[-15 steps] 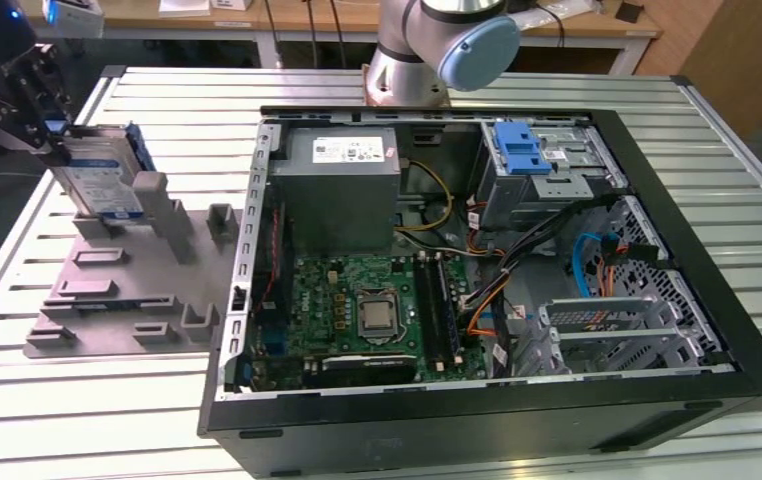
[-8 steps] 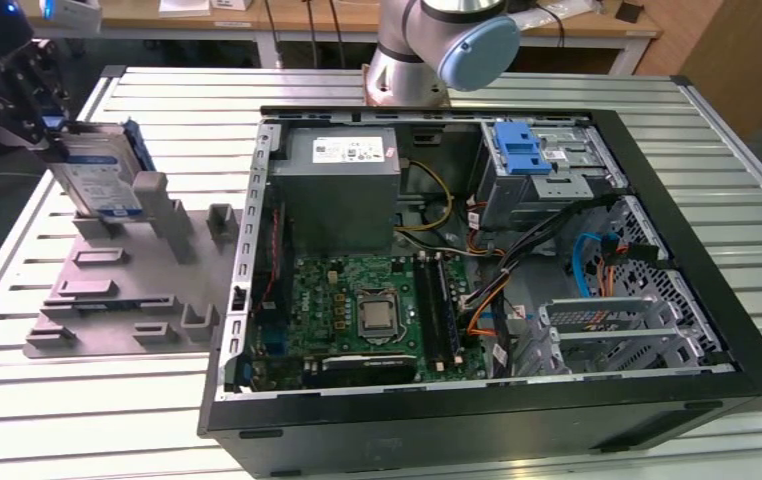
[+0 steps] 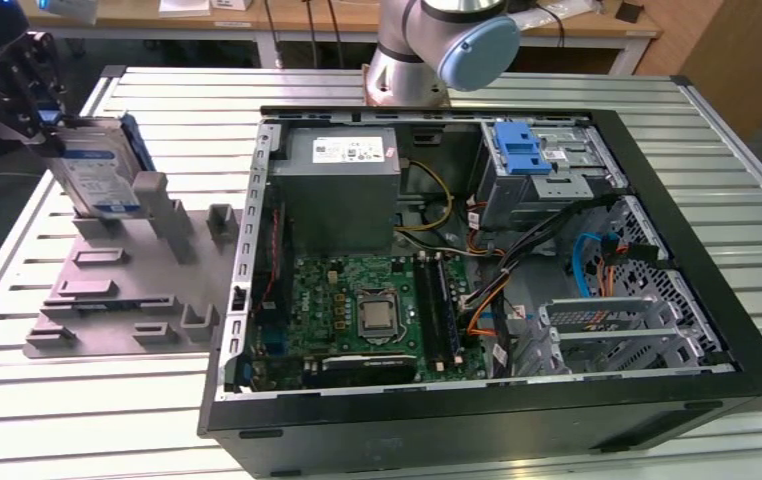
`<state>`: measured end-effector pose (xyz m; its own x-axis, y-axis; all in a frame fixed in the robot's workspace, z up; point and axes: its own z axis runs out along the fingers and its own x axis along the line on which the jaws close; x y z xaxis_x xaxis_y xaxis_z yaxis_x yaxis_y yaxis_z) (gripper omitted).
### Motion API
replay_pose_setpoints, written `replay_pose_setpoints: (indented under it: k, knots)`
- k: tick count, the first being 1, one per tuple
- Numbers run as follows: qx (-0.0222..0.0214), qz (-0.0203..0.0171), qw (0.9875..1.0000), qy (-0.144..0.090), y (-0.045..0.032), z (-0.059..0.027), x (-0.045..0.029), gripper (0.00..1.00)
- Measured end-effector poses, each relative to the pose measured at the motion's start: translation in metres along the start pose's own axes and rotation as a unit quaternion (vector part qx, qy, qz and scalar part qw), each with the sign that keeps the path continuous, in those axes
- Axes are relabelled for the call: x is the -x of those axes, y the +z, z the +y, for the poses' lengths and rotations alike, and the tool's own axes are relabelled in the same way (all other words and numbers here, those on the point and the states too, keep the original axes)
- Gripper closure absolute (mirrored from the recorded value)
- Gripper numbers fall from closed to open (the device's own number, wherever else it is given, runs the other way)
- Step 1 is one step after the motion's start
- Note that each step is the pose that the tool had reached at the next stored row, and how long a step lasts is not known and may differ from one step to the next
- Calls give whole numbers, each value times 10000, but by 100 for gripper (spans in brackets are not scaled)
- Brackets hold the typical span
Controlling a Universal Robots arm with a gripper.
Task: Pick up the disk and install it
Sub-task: 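Pick up the disk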
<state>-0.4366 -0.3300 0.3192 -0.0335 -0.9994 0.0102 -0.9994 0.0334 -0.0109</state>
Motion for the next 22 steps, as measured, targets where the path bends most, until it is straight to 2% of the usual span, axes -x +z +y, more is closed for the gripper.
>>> replay_pose_setpoints:
  k: [3,4,5,22]
  knots:
    - [1,0,10000,0,-35,0,0,64]
    - [0,0,10000,0,-93,-1,-1,64]
    - [0,0,10000,0,-111,-1,-1,64]
    - [0,0,10000,0,-369,-4,-4,64]
